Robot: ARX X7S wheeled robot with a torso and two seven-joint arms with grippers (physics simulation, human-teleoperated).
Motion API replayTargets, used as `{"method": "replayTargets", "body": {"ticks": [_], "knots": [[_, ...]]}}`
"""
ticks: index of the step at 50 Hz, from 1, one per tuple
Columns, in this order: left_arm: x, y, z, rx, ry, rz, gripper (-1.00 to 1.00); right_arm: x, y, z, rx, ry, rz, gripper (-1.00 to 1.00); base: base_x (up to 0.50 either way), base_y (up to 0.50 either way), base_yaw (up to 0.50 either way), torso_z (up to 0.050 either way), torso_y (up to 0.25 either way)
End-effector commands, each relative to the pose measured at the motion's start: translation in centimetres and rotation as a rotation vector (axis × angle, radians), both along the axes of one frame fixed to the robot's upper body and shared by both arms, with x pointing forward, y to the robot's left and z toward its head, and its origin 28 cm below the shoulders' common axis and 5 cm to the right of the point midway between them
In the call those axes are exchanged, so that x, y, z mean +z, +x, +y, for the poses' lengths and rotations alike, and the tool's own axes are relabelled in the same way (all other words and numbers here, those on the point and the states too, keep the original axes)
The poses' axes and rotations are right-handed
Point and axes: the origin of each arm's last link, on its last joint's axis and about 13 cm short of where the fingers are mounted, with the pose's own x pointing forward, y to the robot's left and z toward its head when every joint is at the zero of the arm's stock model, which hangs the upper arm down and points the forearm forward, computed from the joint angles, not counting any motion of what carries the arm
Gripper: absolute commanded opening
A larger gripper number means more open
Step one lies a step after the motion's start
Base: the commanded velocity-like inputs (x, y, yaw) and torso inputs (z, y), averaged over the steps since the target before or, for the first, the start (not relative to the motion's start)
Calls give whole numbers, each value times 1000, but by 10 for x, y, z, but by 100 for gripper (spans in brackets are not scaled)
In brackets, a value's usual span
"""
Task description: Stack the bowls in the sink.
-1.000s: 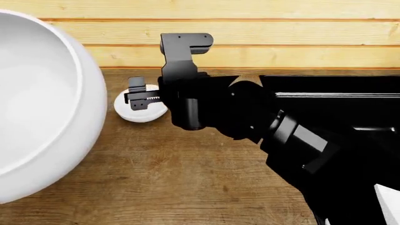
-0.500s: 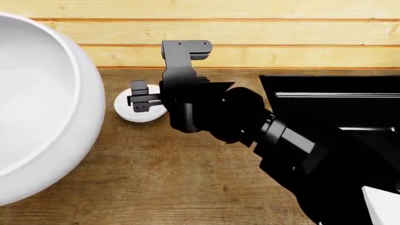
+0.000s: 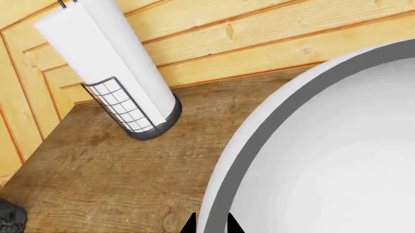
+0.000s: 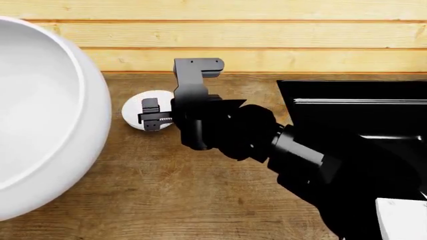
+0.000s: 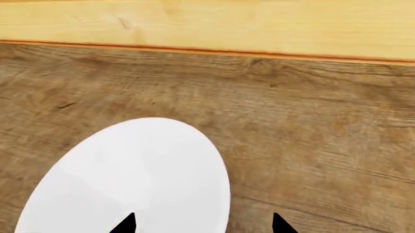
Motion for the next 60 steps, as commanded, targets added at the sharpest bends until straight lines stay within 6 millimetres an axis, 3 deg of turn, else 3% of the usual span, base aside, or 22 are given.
{"method": "replayTargets", "body": {"ticks": [1,26,27,41,50,60], "knots": [[1,-1,0,6,0,-14,-100,-8,2,-1,-11,-1,17,100,0,0,0,0,0],[1,-1,-1,6,1,-16,-100,-26,-2,0,19,27,64,100,0,0,0,0,0],[1,-1,-1,5,1,-15,-100,-26,-2,0,23,27,61,-100,0,0,0,0,0],[0,-2,-1,3,-3,-14,-100,-1,-3,2,35,31,-32,-100,0,0,0,0,0],[1,-2,0,6,-2,-18,-100,54,-6,-20,-58,84,-188,-100,0,0,0,0,0],[3,-1,-1,2,5,-25,-100,103,-25,-46,-185,87,-367,-100,0,0,0,0,0]]}}
